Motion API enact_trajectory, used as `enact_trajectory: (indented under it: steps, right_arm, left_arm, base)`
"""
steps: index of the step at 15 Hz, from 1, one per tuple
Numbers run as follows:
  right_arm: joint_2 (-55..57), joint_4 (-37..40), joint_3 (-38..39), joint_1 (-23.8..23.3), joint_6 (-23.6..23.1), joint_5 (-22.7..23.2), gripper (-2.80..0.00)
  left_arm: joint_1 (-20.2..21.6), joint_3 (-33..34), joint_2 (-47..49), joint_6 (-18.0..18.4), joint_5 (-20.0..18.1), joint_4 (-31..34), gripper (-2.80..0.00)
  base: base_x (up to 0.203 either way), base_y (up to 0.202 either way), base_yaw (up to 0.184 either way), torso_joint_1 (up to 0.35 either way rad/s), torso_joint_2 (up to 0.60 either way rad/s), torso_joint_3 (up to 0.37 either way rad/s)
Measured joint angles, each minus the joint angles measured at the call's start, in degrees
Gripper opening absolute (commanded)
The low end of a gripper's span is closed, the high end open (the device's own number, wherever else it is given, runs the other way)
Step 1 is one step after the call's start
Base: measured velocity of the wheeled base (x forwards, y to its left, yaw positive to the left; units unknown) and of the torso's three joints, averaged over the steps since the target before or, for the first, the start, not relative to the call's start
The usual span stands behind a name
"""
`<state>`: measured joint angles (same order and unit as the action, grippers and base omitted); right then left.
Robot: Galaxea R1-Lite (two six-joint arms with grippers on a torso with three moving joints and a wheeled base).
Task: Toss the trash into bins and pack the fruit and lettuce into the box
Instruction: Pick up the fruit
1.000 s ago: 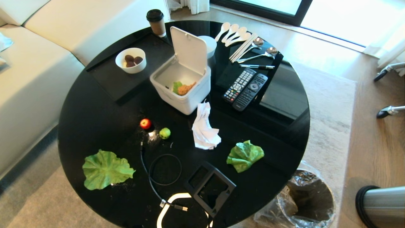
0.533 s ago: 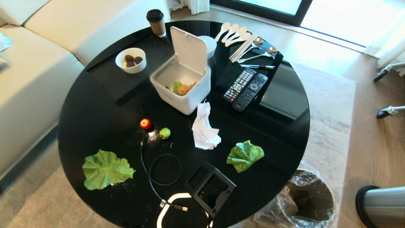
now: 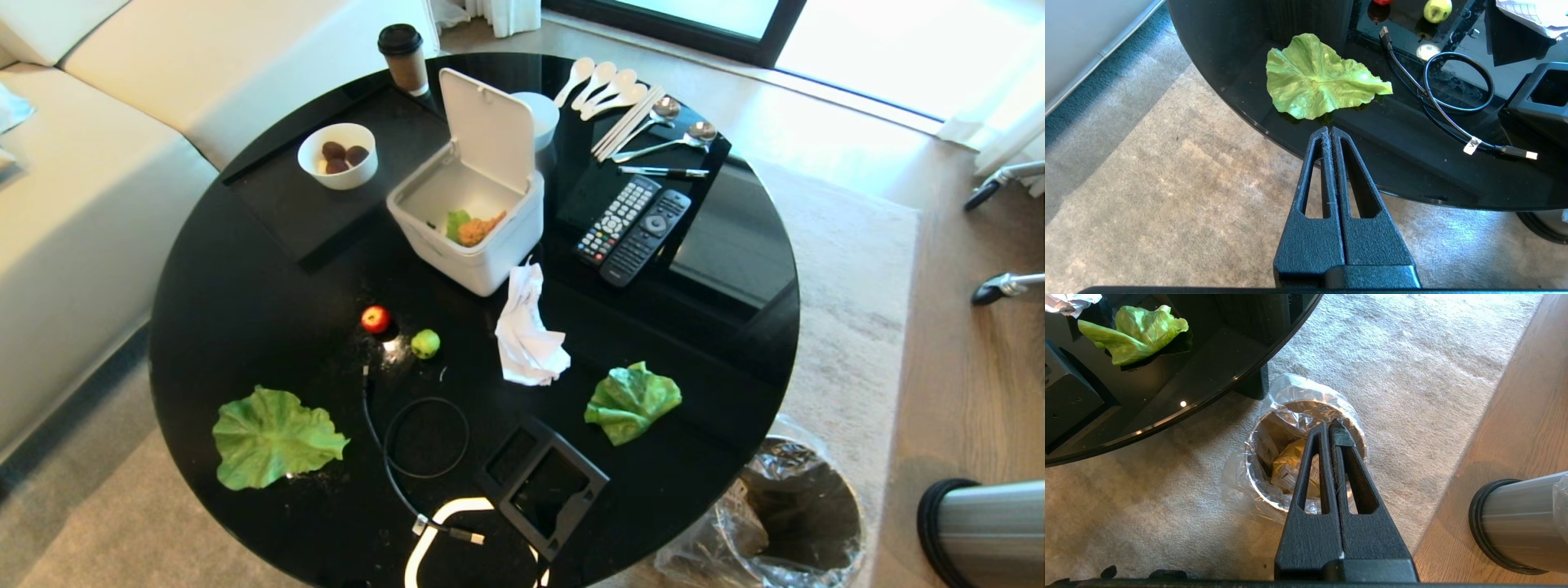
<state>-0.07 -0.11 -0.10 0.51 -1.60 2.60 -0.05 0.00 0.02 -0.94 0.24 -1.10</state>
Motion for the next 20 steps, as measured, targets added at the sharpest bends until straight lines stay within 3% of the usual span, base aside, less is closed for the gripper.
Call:
enact_trajectory:
  steps: [13,16,20]
  right_arm:
    - [0.00,0.00,0.00,0.00,-0.04,0.01,-2.80]
    - [0.00,-0.02,0.00,0.00,-0.05,-0.01,-2.80]
    - [0.00,0.00,0.00,0.00,-0.03,0.01,-2.80]
  left_arm:
    - [-0.02,-0.58,0.62,0.17,0.07,2.06,-2.80]
    - [-0.33,-4.32,5.61,-1.10,-0.17,2.47,-2.80]
    - [-5.04,-12.89,18.39,-3.49,0.05,2.52,-2.80]
  base:
    - [0.000,0.000,0.000,0.000,0.00,0.000]
    - [0.000,0.000,0.000,0.000,0.00,0.000]
    - [0.000,0.000,0.000,0.000,0.00,0.000]
